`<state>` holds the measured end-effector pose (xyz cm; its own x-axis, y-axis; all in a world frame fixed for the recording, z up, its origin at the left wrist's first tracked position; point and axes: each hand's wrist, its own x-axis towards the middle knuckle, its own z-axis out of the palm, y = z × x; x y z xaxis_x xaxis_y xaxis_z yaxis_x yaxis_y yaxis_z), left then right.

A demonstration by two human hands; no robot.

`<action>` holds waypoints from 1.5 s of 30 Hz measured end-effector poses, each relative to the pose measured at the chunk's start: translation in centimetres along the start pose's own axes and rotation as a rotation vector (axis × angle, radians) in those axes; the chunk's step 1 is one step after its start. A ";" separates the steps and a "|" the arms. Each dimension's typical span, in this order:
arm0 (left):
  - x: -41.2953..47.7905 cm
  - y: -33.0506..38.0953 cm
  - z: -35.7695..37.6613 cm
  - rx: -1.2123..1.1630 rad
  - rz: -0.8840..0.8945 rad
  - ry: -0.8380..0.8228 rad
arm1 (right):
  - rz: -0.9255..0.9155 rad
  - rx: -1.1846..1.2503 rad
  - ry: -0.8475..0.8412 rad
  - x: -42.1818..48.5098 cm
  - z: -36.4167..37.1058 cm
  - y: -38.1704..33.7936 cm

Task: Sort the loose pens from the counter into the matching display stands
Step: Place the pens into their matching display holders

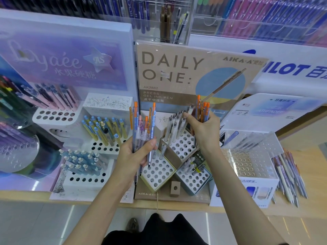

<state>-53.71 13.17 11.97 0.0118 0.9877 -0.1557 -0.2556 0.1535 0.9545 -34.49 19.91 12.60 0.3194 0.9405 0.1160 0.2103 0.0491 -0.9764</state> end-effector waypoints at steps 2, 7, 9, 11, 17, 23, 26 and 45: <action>-0.1 0.1 -0.1 0.004 0.008 -0.004 | 0.006 0.033 0.018 -0.1 -0.2 0.2; -0.2 0.3 -0.1 0.000 0.004 -0.004 | 0.052 -0.069 0.007 -0.5 -0.4 1.3; -0.3 0.2 -0.1 -0.002 0.003 -0.009 | 0.080 -0.089 -0.016 -0.6 -0.5 1.7; -0.4 0.2 -0.1 -0.015 0.000 -0.004 | 0.086 -0.121 -0.068 -0.5 -0.6 2.0; -0.2 0.2 -0.2 -0.025 -0.004 0.018 | 0.154 0.064 -0.090 -1.5 -1.1 1.5; -0.1 0.1 0.0 -0.006 -0.006 0.012 | 0.419 0.641 -0.099 -2.5 -1.5 -0.4; 0.0 0.0 0.2 0.015 -0.010 0.002 | 0.467 0.756 -0.126 -3.0 -1.8 -1.3; -1.8 1.7 -0.5 -0.087 -0.069 -0.151 | 0.219 0.372 -0.412 -6.8 2.2 -6.2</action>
<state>-54.68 11.62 13.70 0.1757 0.9689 -0.1740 -0.3317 0.2247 0.9163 -40.05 13.93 17.46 -0.0815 0.9914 -0.1027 -0.1819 -0.1161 -0.9764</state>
